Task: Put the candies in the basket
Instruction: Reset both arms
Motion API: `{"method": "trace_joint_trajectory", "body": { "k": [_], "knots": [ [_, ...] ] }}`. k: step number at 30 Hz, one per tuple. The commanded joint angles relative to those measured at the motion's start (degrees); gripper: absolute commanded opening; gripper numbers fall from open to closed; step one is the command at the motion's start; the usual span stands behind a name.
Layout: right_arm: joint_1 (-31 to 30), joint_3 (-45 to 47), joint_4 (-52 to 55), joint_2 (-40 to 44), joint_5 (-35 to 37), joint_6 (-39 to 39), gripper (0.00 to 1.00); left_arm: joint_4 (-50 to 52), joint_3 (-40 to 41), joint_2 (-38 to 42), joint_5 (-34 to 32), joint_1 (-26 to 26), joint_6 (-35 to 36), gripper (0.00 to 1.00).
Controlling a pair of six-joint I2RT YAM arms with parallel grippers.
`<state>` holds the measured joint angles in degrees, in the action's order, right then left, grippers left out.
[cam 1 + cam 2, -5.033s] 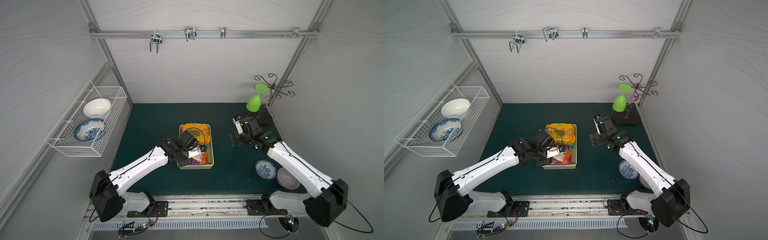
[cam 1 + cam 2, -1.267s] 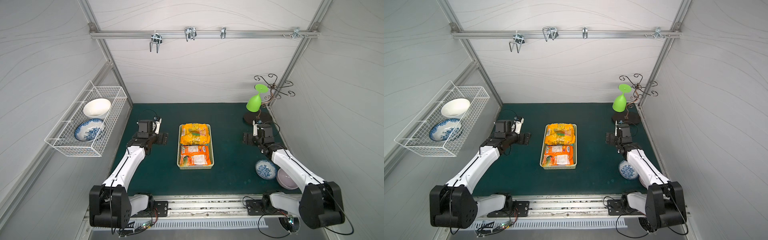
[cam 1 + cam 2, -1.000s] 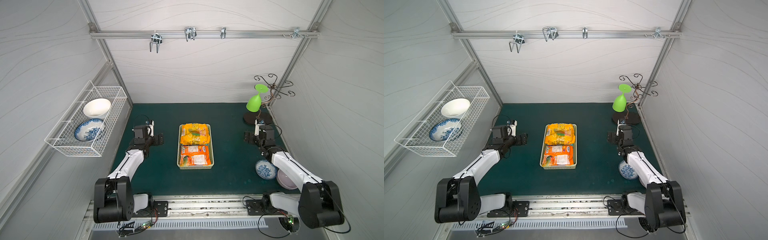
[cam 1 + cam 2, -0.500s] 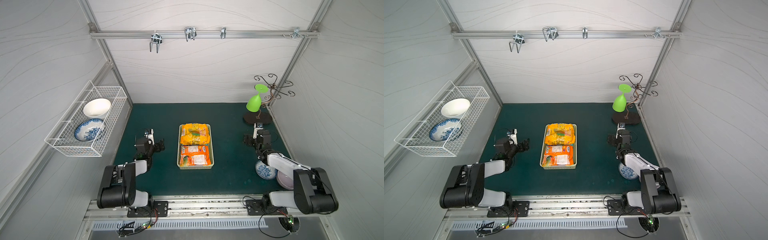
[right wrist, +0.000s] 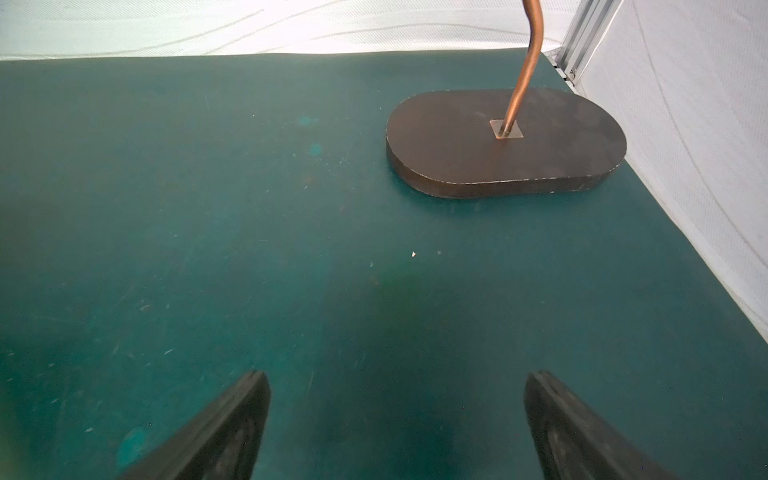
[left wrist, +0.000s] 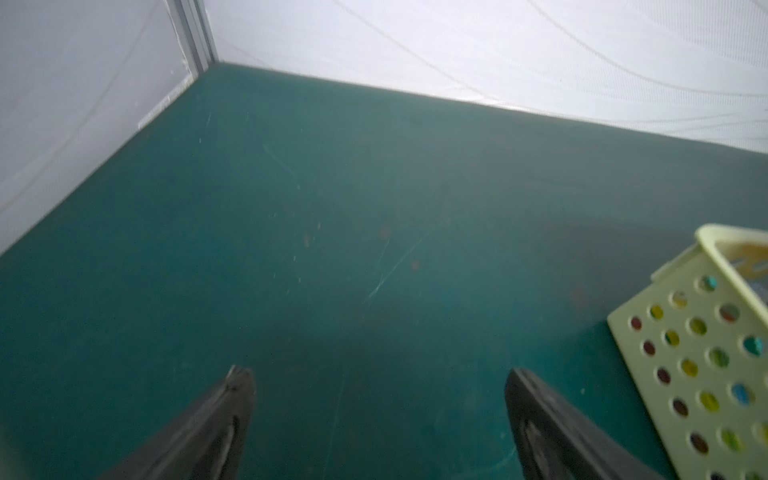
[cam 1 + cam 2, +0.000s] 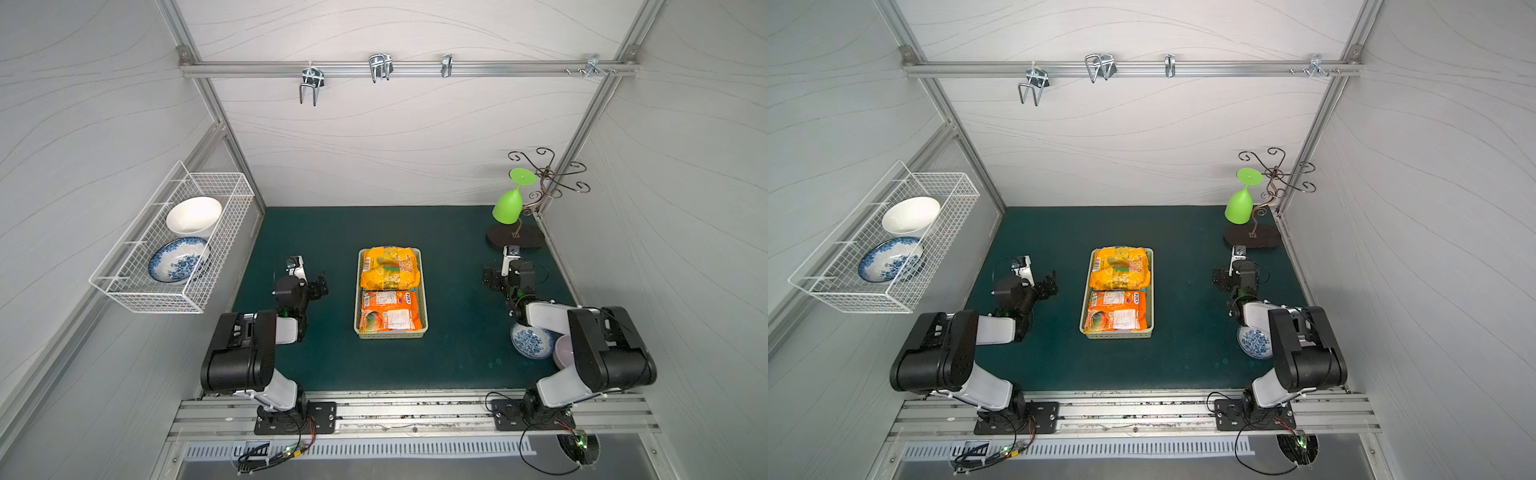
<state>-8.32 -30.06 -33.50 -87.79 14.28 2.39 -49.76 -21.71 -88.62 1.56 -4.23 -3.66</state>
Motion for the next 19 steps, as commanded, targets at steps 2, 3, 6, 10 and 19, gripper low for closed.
{"method": "trace_joint_trajectory", "body": {
  "k": [2, 3, 6, 10, 19],
  "knots": [
    [0.49, 1.56, -5.03, -0.36, -0.29, -0.87, 0.99, 0.63, -1.66, -0.13, -3.44, 0.89, 0.41, 0.99],
    [0.49, 1.99, -5.87, -0.39, -0.63, -1.13, 0.99, 0.71, -1.66, -0.05, -3.41, 0.89, 0.48, 0.99],
    [0.41, 2.46, -6.6, -0.33, -0.88, -1.24, 0.99, 0.66, -1.75, -0.15, -3.5, 1.03, 0.54, 0.99],
    [0.58, 2.99, -7.56, -0.22, -1.01, -1.03, 0.99, 0.39, -1.62, -0.11, -3.58, 0.98, 0.58, 0.99],
    [0.57, 4.14, -9.08, 0.22, -1.01, -1.16, 0.99, 0.89, -1.93, -0.19, -4.02, 1.33, 0.89, 0.99]
  ]
}}
